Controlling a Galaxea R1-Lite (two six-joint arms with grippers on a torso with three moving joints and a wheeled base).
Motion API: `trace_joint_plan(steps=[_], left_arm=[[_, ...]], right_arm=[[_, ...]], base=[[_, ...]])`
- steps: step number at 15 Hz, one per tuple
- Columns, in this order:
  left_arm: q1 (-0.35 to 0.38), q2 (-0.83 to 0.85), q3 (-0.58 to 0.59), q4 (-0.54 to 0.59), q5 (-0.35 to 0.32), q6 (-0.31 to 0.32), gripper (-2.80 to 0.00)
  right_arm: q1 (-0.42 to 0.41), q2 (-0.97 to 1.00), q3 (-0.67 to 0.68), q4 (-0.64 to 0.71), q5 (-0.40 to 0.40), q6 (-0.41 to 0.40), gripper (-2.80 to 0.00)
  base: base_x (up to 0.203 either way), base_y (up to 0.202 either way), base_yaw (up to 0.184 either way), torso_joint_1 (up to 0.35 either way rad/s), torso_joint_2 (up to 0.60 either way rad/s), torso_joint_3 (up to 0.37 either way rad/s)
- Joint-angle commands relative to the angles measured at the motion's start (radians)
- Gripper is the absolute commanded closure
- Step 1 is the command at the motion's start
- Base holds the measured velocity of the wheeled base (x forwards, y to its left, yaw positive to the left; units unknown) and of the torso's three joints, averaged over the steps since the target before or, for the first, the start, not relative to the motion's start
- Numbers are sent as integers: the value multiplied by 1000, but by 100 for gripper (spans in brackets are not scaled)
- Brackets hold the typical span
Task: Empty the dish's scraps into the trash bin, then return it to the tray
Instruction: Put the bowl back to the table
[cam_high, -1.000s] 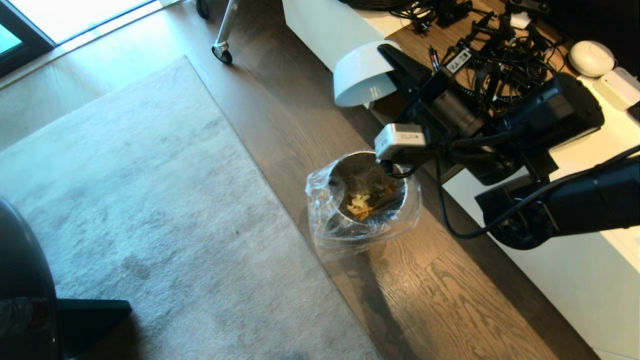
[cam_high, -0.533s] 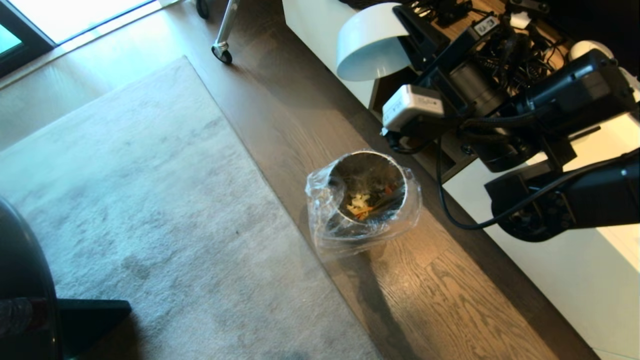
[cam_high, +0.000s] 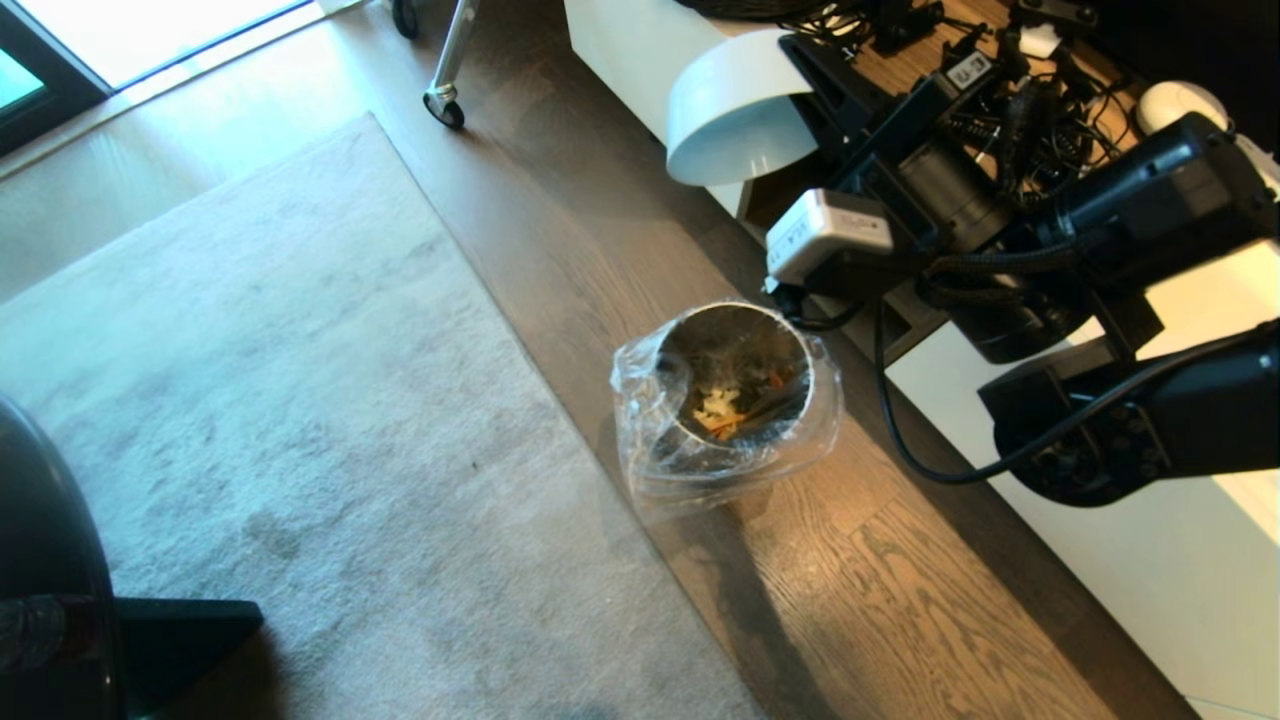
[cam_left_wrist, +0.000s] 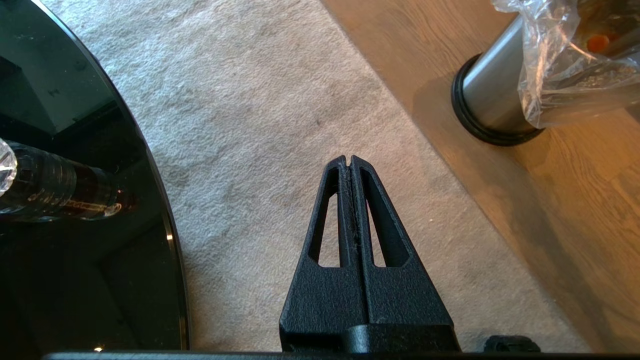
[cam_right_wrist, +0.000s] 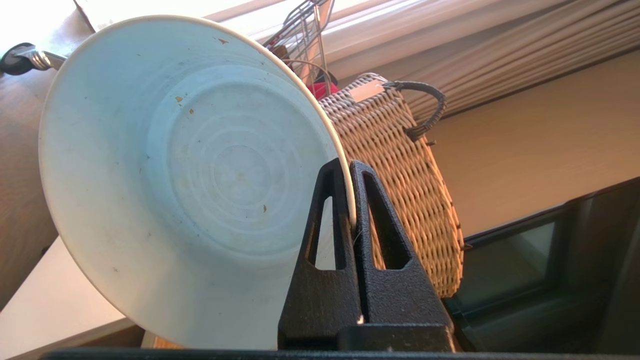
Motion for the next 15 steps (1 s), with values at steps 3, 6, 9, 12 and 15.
trace_joint_plan(steps=[3,6,9,12,15], left_arm=[[0,0,0,0,-1,-1,0],[1,0,0,0,0,-1,0],[0,0,0,0,0,-1,0],[0,0,0,0,0,-1,0],[0,0,0,0,0,-1,0]], right_arm=[[0,-3,4,-44,2,-8,0],[-6,3,40,-45,-1,3,0],[13,5,4,-45,4,4,0],[26,13,-67,-45,4,30,0],[25,22,28,-44,-59,88,0]], base=[[0,0,0,0,0,0],[0,0,0,0,0,0],[0,0,0,0,0,0],[0,0,0,0,0,0],[0,0,0,0,0,0]])
